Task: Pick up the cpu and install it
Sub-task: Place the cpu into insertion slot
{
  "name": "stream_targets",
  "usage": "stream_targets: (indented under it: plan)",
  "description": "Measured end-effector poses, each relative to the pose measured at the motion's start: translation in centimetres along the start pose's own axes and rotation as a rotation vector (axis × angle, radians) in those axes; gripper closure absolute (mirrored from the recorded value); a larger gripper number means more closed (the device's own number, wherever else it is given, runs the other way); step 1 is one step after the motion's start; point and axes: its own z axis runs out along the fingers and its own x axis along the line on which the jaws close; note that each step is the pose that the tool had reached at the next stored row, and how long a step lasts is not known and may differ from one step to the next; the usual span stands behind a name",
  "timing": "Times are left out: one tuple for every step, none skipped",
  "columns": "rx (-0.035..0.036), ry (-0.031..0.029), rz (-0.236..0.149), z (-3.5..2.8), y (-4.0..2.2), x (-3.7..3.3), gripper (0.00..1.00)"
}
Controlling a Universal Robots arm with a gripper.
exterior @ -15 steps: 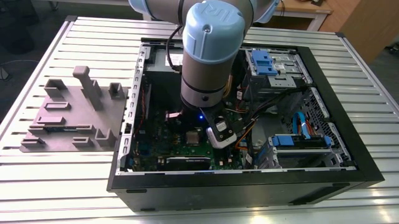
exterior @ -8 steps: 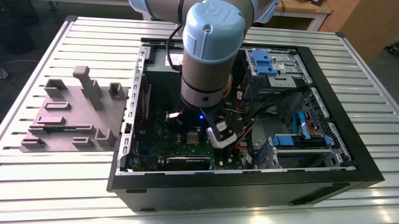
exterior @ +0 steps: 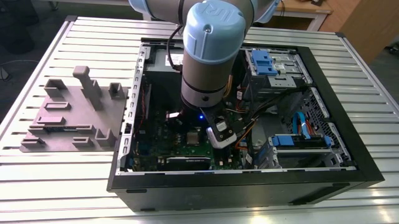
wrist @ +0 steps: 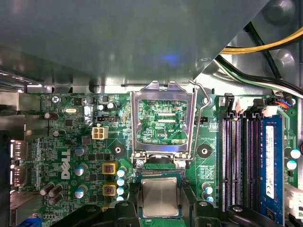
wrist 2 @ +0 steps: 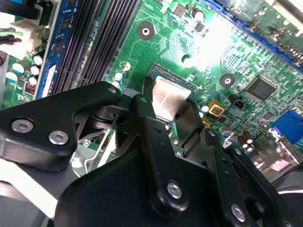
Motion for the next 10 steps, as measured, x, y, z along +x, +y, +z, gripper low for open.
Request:
stream_targets:
  plan:
    - [0.0,0.0,0.0,0.0,0.0,0.0,0.56]
    - [0.0,0.0,0.0,0.0,0.0,0.0,0.56]
    - [0.0,0.0,0.001,0.0,0.0,0.0,0.56]
    - [0.0,-0.0001,0.001,0.0,0.0,0.0,0.56]
    - [0.0,0.0,0.001,0.0,0.0,0.0,0.56]
    - [0.0,-0.0001,0.003,0.0,0.0,0.0,0.56]
    - [-0.0001,-0.0002,0.006,0.0,0.0,0.0,0.56]
    - [-0.0001,-0.0002,0.006,0.0,0.0,0.0,0.56]
    - [-0.0001,-0.0002,0.006,0.0,0.0,0.0,0.56]
    - [-0.0005,-0.0003,0.006,-0.04,0.0,0.0,0.56]
